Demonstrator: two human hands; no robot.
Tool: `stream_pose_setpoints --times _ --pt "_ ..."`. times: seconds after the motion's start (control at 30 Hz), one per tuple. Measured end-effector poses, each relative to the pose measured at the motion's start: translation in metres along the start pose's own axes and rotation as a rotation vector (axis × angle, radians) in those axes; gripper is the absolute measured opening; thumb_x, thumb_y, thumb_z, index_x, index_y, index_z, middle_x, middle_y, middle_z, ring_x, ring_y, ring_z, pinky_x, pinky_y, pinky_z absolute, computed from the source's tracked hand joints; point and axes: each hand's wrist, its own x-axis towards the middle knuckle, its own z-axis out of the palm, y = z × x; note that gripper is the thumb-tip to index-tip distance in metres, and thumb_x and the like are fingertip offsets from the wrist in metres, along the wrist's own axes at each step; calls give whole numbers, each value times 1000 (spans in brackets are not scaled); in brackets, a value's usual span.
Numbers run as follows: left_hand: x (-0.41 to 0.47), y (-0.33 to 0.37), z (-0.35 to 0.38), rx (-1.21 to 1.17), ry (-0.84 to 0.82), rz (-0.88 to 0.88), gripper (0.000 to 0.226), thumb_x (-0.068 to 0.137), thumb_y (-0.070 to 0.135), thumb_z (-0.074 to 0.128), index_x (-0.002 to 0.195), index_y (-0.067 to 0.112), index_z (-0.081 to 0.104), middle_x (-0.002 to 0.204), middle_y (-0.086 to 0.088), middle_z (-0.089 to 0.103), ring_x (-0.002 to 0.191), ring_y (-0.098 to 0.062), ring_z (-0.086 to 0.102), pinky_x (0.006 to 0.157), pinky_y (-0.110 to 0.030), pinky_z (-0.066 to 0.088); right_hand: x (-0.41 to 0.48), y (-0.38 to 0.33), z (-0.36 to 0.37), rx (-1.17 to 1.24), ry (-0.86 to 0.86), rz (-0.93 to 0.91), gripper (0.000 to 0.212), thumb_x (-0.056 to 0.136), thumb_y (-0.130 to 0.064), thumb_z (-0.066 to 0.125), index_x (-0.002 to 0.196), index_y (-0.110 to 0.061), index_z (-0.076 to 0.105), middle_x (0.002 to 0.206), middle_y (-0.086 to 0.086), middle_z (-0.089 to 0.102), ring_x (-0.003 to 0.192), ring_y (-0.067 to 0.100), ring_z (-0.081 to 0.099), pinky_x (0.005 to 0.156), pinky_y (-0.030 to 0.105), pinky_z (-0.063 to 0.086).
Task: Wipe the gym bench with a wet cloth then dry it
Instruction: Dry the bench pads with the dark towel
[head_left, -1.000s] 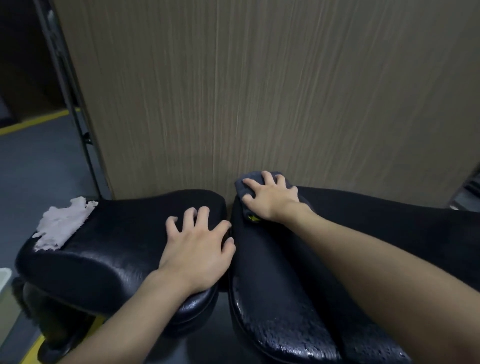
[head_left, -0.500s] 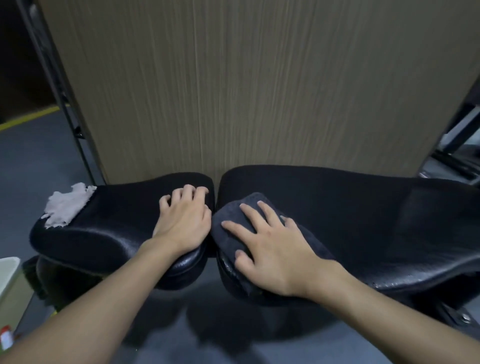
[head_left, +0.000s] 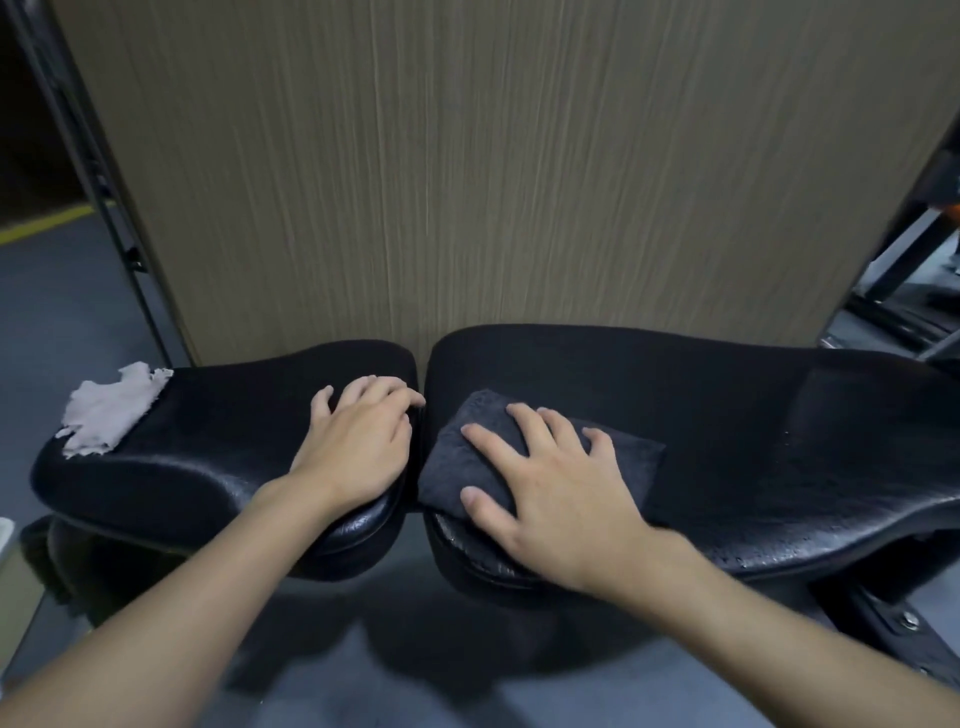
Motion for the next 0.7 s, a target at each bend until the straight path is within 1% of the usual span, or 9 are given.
stream_pose_setpoints --times 0.1,0.13,0.2,0.27,0.33,0.4,0.53,0.63,0.7 --pt "0 1 1 32 4 -11 41 102 27 27 140 30 43 149 14 36 145 -15 19 118 -52 9 42 21 4 -9 -38 -22 67 86 -70 21 148 -46 24 162 10 22 147 32 22 111 61 23" --pt "0 2 2 53 -3 -14 42 102 31 25 142 30 41 150 14 35 145 -14 19 118 -53 10 59 27 8 -11 -42 -15 66 87 -70 22 149 -45 22 162 10 21 146 32 22 111 61 22" --pt "2 5 2 100 -38 -8 48 101 45 20 144 32 37 152 15 31 146 -14 15 117 -55 10 97 39 16 -21 -29 11 64 90 -68 27 149 -43 22 160 9 26 143 32 26 110 61 24" --pt "5 6 2 136 -83 8 62 93 62 12 146 37 33 155 19 26 148 -15 10 117 -56 8 135 49 23 -27 -33 37 64 90 -68 26 148 -43 22 157 8 29 141 33 29 108 62 24" --pt "7 5 2 155 -111 24 75 83 73 4 146 40 30 156 24 24 149 -14 6 117 -57 6 169 56 28 -28 -56 77 63 90 -68 25 148 -43 22 154 8 31 138 34 31 106 62 25" --pt "8 4 2 157 -125 20 80 78 75 2 146 41 28 156 26 24 150 -13 4 118 -56 4 195 61 29 -36 -74 106 63 90 -67 24 149 -42 22 153 9 32 136 36 32 105 62 25" --pt "9 6 1 156 -122 14 73 81 75 6 144 44 28 153 29 25 149 -10 3 118 -53 3 216 63 32 -46 -99 137 64 90 -66 24 149 -42 22 152 9 33 134 36 34 103 62 25" --pt "8 8 -1 134 -120 4 61 90 70 19 143 42 32 152 29 28 149 -9 5 118 -52 3 202 62 30 -47 -95 108 63 92 -64 24 150 -42 19 153 8 32 135 36 33 105 61 23" --pt "8 8 -2 125 -112 4 56 94 66 22 143 41 34 152 27 30 149 -10 6 118 -53 3 180 58 26 -30 -85 64 63 92 -64 25 150 -41 19 152 8 33 136 36 33 106 62 23"
